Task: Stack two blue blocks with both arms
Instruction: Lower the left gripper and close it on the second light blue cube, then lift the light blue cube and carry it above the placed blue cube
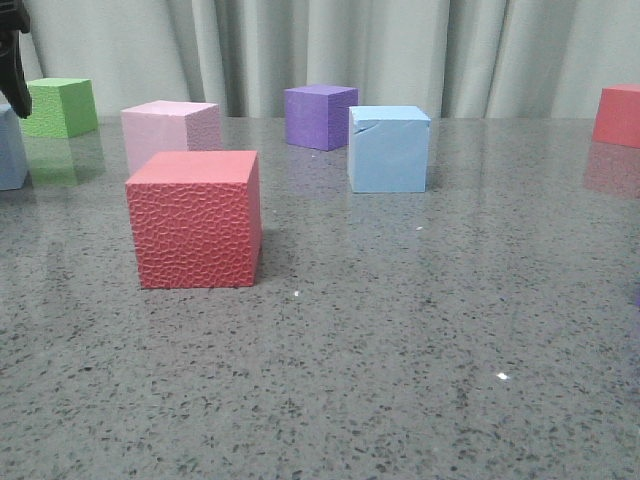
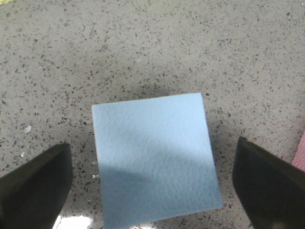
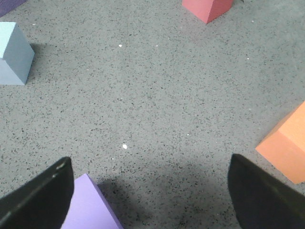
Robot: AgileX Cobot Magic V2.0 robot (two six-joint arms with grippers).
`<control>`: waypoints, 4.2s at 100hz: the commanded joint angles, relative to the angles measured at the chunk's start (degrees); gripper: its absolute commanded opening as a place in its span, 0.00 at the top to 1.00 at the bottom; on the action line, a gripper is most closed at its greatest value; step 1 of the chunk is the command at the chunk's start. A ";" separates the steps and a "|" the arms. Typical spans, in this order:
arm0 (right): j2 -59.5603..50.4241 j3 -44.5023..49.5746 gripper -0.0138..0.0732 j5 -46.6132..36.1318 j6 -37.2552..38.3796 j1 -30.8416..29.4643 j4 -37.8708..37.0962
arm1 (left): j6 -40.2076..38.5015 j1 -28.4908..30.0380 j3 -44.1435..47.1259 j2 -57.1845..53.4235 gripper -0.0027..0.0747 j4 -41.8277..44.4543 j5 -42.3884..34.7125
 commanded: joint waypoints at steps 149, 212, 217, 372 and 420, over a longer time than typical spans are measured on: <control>-0.61 -1.38 0.10 -4.54 0.13 -0.26 -0.56 | 7.35 -2.07 -13.28 -0.20 0.71 -1.42 10.04; -0.61 -1.38 0.10 -5.15 0.13 -0.26 -0.56 | 19.21 -14.74 -34.53 -0.20 0.71 -6.75 16.28; -0.61 -1.38 0.10 -5.20 0.13 -0.26 -0.56 | 22.10 -15.36 -35.04 -0.20 0.71 -8.96 15.39; -0.61 -1.38 0.10 -5.55 0.13 -0.26 -0.45 | 59.91 -29.53 -54.72 21.16 0.71 -23.86 15.79; -0.61 -1.38 0.10 -5.80 0.13 -0.26 -0.45 | 69.43 -29.53 -54.72 21.54 0.72 -26.31 21.12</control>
